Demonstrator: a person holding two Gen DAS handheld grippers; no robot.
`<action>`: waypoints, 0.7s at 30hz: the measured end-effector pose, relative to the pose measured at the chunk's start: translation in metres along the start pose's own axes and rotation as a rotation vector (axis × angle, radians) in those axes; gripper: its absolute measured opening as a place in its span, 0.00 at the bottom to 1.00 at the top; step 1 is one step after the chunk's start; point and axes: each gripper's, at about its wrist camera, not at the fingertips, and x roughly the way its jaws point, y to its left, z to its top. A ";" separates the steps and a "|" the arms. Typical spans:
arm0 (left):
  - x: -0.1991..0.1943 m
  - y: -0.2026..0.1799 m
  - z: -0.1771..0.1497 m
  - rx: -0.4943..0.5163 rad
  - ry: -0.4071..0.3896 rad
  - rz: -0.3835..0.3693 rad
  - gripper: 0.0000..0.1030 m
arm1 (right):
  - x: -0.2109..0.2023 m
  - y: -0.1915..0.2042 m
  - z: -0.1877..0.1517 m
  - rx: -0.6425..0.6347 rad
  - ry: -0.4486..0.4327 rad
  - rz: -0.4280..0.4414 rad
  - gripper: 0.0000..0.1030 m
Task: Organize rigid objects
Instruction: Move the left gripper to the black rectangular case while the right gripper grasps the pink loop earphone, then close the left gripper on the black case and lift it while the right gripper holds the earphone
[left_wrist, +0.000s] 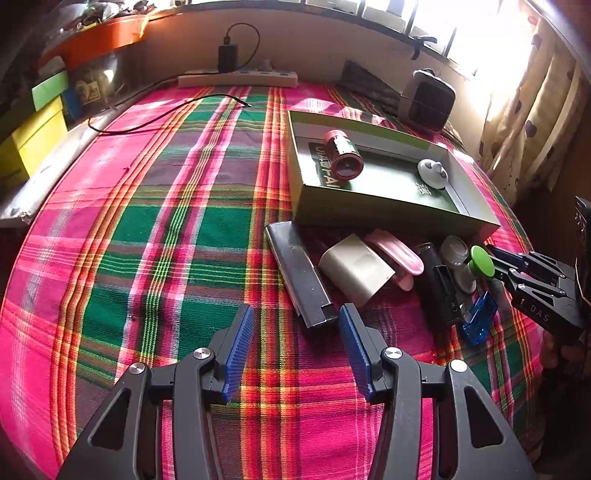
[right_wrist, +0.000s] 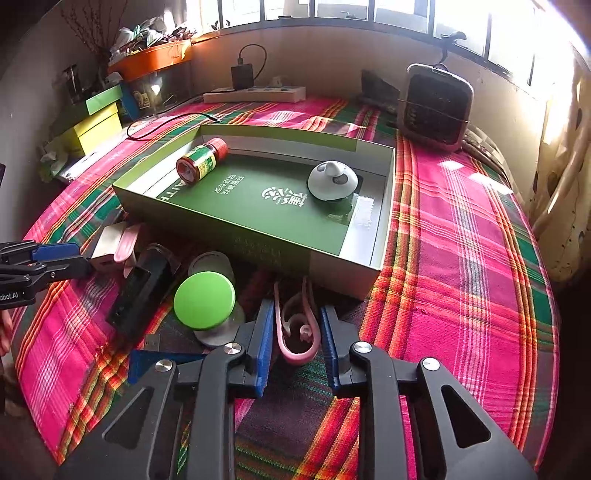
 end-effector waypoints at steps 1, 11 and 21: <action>0.000 0.002 0.000 -0.001 0.001 0.003 0.46 | -0.001 0.001 0.000 -0.003 -0.001 -0.002 0.24; -0.003 0.018 0.001 -0.007 0.003 0.062 0.47 | -0.005 0.004 -0.006 0.016 -0.001 -0.017 0.24; 0.013 0.006 0.017 0.085 0.005 0.112 0.47 | -0.006 0.004 -0.008 0.028 0.003 -0.031 0.24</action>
